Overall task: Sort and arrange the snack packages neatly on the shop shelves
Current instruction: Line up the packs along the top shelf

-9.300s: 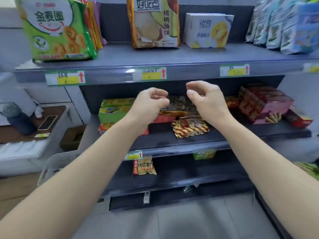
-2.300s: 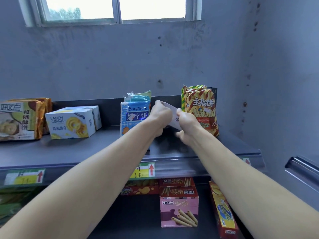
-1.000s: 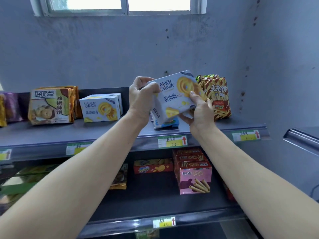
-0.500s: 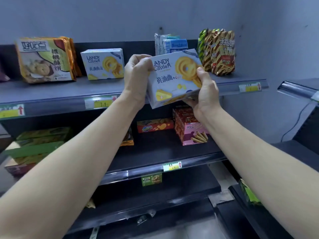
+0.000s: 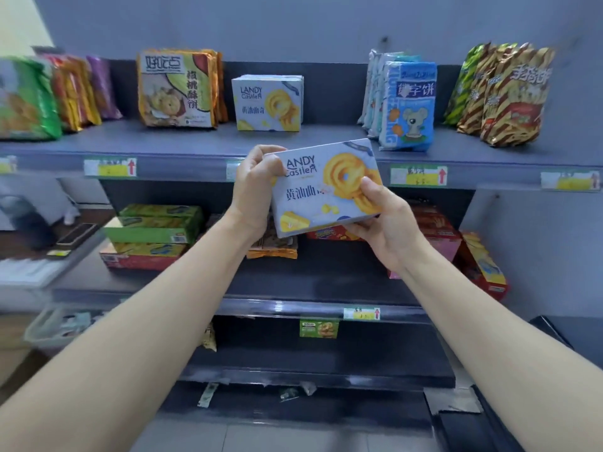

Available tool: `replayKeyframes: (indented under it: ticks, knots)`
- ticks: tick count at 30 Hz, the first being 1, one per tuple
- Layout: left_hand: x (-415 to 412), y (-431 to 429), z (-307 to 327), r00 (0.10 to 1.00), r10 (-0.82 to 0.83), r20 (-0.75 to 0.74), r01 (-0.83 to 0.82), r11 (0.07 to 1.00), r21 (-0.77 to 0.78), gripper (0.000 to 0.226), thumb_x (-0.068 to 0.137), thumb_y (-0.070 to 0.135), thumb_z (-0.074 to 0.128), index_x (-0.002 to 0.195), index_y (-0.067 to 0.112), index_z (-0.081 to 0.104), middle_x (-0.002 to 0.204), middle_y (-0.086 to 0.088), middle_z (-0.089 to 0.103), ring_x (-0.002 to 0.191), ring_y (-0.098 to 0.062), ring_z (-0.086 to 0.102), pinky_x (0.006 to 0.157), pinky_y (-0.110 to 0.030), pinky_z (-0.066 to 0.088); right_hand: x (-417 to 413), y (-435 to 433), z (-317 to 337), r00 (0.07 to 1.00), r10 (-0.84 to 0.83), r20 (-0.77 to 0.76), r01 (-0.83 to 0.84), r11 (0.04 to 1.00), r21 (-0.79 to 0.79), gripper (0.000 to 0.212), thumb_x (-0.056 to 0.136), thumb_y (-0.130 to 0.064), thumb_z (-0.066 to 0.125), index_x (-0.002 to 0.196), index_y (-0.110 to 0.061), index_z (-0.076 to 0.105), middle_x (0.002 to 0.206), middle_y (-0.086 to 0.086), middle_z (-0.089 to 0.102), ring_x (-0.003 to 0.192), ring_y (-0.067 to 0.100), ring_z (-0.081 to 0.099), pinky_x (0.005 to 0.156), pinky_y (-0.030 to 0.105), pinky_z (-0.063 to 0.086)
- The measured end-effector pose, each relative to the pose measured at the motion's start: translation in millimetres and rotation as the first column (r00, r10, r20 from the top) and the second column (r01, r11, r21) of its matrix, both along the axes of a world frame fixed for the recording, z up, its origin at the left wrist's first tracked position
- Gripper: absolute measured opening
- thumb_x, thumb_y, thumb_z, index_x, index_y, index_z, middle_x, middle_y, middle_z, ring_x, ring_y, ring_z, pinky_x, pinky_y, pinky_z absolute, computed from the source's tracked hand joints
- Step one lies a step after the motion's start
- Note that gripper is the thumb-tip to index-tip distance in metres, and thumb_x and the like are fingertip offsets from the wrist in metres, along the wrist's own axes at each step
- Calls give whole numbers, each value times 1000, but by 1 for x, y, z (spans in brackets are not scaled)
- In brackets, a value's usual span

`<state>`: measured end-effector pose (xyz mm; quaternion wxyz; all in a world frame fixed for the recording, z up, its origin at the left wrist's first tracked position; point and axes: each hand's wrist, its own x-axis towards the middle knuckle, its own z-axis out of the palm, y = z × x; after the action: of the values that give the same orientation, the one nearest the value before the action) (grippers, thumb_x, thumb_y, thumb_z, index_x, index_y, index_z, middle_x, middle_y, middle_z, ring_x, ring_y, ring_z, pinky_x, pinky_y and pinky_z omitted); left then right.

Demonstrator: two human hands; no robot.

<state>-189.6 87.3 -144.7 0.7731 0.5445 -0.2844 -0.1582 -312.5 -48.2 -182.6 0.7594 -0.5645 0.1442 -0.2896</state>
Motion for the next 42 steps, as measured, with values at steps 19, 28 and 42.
replayKeyframes:
  ticks: [19, 28, 42]
  knots:
    - [93, 6, 60, 956, 227, 188, -213, 973, -88, 21, 94, 14, 54, 114, 12, 60, 103, -2, 68, 92, -15, 65, 81, -29, 54, 107, -4, 75, 993, 9, 120, 35, 933, -359, 38, 89, -17, 62, 127, -19, 54, 102, -3, 69, 87, 2, 66, 67, 8, 48]
    - [175, -8, 76, 975, 47, 219, -41, 999, -30, 44, 96, 10, 50, 139, 16, 44, 123, -2, 61, 103, -15, 60, 84, -24, 53, 178, -11, 97, 983, -164, 87, 185, 841, -508, 27, 91, -5, 55, 100, -30, 59, 88, -10, 66, 72, -4, 64, 69, 12, 50]
    - [227, -28, 42, 967, -112, 229, 45, 959, 281, 57, 89, -5, 50, 138, 24, 41, 117, -1, 59, 97, -11, 59, 65, -13, 50, 217, -33, 76, 901, -387, -196, 214, 790, -575, 18, 91, -11, 57, 104, -23, 57, 96, -3, 66, 94, 20, 64, 87, 35, 52]
